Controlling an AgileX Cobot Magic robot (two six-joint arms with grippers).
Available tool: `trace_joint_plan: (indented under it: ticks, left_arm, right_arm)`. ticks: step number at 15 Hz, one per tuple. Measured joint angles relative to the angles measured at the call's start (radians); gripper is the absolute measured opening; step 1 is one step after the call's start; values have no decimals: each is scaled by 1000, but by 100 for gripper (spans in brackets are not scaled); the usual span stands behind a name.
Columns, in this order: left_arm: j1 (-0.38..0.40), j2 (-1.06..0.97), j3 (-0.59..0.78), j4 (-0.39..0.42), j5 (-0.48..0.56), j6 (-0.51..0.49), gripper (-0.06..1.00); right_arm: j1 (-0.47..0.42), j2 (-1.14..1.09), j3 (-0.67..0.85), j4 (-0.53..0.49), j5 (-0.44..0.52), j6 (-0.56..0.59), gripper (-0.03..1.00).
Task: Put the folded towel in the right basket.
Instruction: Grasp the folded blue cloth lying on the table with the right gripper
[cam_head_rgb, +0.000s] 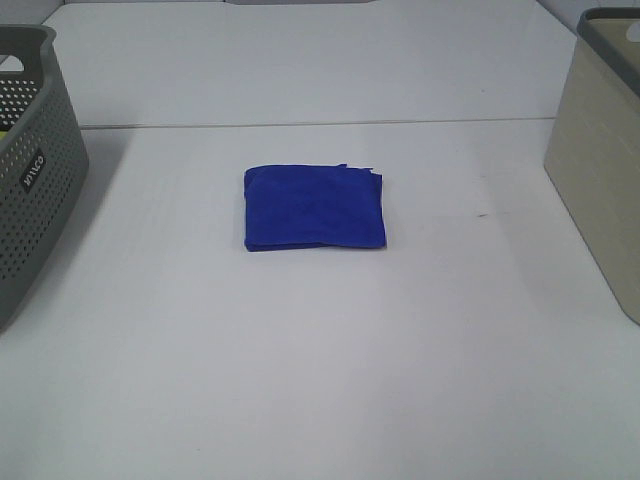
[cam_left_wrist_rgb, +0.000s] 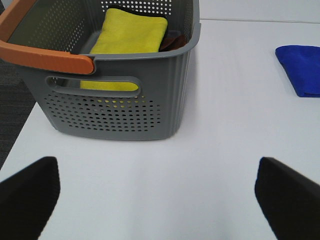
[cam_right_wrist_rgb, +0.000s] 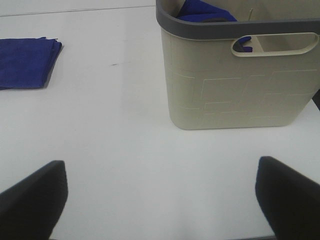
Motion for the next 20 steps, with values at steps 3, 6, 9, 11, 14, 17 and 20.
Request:
trace_joint_plan:
  ticks: [3,6,9,11,14,17,20]
  left_arm:
    - [0,0,0,0,0,0,99]
    - [0,0,0,0,0,0,99]
    - [0,0,0,0,0,0,99]
    - [0,0,0,0,0,0,99]
    - [0,0,0,0,0,0,99]
    - [0,0,0,0,0,0,99]
    - [0,0,0,0,0,0,99]
  right_arm:
    - [0,0,0,0,0,0,97]
    - [0,2,0,0,-1,-36,97]
    - [0,222,-76,1,0,-50,97]
    - [0,581,-252,48,18,-2,97]
    - [0,955,-468,65,30,2,97]
    - [0,1172,-586,72,33,2,97]
    - [0,1281,-647,121,38,2,97]
